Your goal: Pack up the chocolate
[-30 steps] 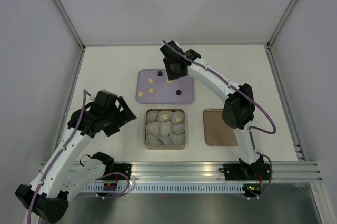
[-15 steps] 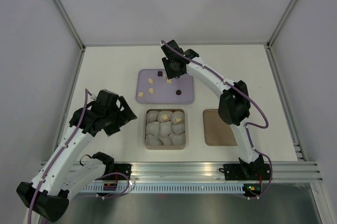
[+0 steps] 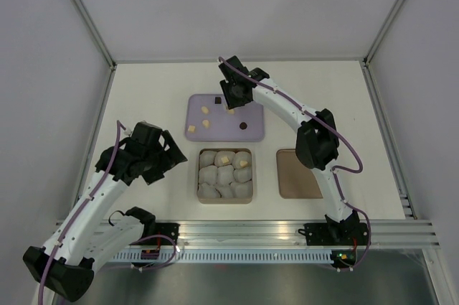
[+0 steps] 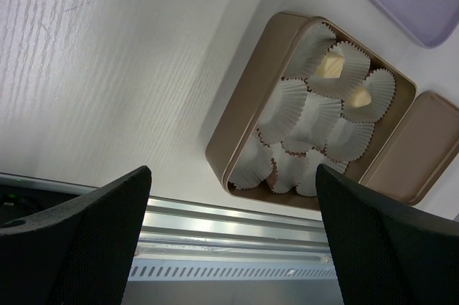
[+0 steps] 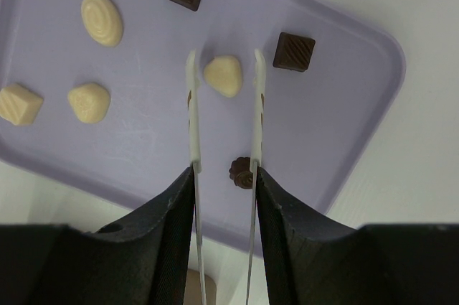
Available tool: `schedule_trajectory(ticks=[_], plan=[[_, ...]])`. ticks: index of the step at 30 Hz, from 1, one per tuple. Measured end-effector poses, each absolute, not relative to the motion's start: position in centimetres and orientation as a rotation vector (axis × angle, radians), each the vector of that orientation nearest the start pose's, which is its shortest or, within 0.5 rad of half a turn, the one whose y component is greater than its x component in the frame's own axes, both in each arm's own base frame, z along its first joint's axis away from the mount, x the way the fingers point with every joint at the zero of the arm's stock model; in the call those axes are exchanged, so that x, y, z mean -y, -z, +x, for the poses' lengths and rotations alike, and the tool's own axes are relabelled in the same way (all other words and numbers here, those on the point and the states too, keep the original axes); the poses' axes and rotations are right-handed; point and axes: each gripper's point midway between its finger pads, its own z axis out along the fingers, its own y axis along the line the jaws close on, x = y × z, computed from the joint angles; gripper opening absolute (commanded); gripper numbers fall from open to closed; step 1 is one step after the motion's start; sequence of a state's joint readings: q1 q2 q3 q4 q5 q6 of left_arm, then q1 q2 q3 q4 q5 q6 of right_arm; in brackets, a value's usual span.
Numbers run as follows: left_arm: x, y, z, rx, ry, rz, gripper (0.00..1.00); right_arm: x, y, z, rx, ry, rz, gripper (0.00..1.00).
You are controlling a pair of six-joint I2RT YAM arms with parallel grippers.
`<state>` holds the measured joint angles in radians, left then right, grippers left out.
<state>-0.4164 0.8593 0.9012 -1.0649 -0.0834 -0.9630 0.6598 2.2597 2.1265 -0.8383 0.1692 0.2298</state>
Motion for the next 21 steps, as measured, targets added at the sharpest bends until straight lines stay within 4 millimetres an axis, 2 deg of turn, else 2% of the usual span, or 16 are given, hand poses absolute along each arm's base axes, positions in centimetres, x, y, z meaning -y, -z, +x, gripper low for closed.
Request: schedule_trajectory(ticks=[11,21], plan=[[9.8,-15.5,17.6,-2.532,0.382,-0.743,1.0,-31.9,-11.4,44.2,-2.489,-0.149,-0.479,0.44],[9.8,-15.4,17.6,-2.534,0.381,-0.744,1.0,-31.9,-9.9,44.2,-2.515,-0.132,-0.487,0.38]])
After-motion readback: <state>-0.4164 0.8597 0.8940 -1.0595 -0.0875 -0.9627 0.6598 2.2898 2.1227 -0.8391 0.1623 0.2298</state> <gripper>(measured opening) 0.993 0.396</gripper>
